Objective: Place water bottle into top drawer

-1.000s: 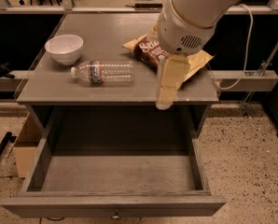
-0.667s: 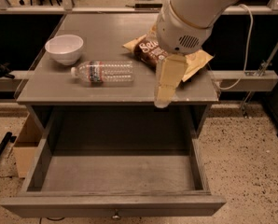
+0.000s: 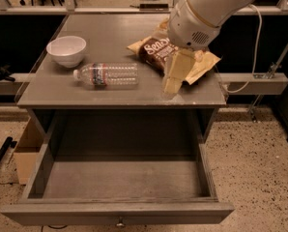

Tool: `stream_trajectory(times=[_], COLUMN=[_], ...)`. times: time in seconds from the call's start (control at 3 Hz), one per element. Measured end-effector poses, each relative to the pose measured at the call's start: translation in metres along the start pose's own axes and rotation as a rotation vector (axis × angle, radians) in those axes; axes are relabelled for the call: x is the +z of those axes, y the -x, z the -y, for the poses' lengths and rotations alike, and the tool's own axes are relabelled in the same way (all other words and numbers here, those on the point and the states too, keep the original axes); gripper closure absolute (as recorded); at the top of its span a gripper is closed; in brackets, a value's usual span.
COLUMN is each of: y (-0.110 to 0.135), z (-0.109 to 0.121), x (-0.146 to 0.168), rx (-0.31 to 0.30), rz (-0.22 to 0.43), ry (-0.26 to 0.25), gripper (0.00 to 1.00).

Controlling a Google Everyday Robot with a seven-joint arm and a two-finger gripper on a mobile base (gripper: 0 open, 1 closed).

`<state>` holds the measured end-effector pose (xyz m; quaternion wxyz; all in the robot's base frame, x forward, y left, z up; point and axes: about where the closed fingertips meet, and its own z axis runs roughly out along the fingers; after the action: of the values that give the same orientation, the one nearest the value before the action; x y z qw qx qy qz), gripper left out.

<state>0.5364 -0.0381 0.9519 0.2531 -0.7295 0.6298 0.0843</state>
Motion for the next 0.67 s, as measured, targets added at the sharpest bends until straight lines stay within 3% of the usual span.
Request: stream_trajectory(times=[0.33, 0.67], y=[0.010, 0.030], z=[0.028, 0.041], x=[0.012, 0.020], rx=[-0.026, -0.056], rz=[0.103, 0.138], ry=[0.006, 0.007], gripper=[0.00, 0.00])
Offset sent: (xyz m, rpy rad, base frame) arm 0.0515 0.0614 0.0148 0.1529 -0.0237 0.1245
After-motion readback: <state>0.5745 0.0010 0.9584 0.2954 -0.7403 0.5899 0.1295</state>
